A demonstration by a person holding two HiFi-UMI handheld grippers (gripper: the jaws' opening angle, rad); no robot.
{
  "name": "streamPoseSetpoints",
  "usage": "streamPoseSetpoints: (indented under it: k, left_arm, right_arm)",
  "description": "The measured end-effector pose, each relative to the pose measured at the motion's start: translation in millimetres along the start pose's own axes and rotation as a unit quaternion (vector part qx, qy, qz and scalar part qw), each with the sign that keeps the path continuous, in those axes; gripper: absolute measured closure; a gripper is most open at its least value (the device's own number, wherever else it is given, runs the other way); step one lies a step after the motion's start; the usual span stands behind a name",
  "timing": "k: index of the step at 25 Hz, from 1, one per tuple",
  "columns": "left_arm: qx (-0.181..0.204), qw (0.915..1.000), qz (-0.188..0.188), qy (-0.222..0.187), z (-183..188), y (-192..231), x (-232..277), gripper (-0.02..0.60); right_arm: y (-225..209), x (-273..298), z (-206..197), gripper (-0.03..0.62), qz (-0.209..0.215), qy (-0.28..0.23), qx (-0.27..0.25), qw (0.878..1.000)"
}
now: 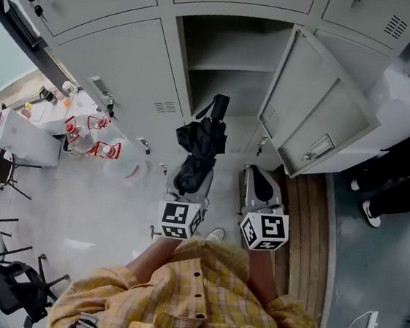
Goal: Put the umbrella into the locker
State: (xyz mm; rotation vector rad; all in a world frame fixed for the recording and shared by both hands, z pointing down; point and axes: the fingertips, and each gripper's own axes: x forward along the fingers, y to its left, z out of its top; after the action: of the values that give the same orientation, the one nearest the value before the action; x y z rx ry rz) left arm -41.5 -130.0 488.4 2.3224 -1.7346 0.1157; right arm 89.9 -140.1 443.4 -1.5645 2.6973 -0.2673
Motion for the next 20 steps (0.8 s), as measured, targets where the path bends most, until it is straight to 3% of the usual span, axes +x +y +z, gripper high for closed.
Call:
streamPoseSetpoints:
  k: [20]
  left_arm:
    - [-0.01, 0.9985, -0.033, 0.043, 2.9, 36.9, 76.3, 0.342]
  right_arm:
    - [-13.9, 78.7, -0.3, 0.595, -0.024, 0.02, 0.001, 1.0]
